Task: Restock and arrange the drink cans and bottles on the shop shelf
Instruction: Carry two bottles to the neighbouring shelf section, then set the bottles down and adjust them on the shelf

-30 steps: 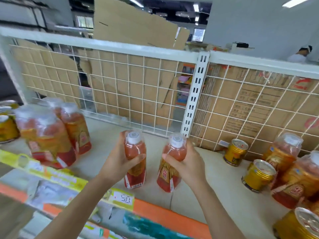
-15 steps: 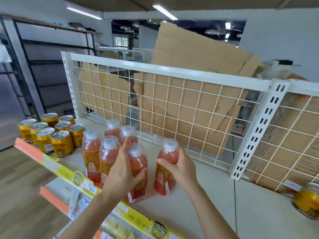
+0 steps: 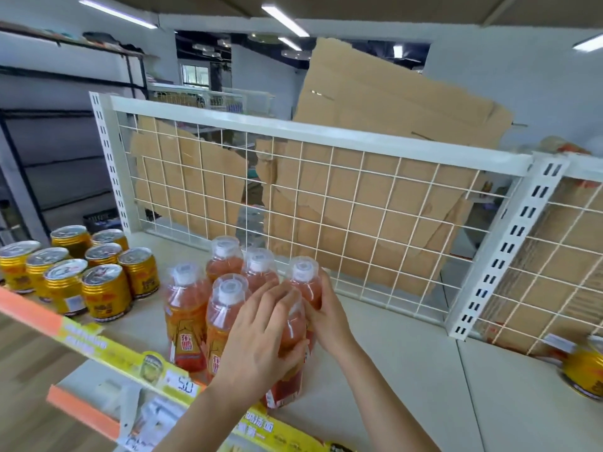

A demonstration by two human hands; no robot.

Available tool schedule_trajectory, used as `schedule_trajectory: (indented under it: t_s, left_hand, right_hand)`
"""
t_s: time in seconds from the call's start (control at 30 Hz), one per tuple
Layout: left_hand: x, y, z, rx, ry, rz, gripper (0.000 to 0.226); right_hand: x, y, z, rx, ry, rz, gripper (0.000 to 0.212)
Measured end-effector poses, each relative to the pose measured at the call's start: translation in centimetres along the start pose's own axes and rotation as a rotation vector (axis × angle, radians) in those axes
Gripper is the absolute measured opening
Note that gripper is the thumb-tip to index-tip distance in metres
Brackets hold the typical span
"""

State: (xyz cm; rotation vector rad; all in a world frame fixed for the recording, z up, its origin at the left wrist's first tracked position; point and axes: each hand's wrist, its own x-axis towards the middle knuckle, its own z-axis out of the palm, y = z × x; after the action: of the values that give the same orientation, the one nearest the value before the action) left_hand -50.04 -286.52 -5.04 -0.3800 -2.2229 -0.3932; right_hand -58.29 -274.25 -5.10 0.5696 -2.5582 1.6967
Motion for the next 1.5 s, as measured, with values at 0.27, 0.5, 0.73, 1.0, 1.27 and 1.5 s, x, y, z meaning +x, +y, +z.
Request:
schedule_trajectory:
  t_s: [0.27,0.5,0.73,1.0,1.27,1.5]
  left_hand:
    - [-0.4,0.1,0.1,-0.003,-0.019,0.005,0.058]
    - [-0.9,2.3,-0.7,0.069,-0.031,0.055,0.054]
    - [-1.9,7.1,0.2,-0.033,-0.204,0.129,0.046]
    - [-3.0,16.2,2.9,-0.161,-0.387,0.190,0.048]
    - [-3.3,24.8,6.0,-0.247,-0.457,0.203,0.055]
    - [-1.9,28.9,9.3,-0.342,-0.561,0.225,0.066]
  right_hand:
    - [-4.5,1.5,-3.3,-0.095,0.024,0.039,0.052]
    - [-11.8,2.9,-9.5,-0.412,0.119,0.024,0.052]
    - [-22.0,2.8,-18.4,-0.601,0.345,0.106,0.054]
    - [-35.5,2.7,-26.6,-0.690,0.608,0.211,0.062]
    - [-45.9,3.8,-31.2,-0.736,0.767,0.383,0.052]
    - [-48.3,6.2,-33.9,-0.802,0.811,0.415,0.054]
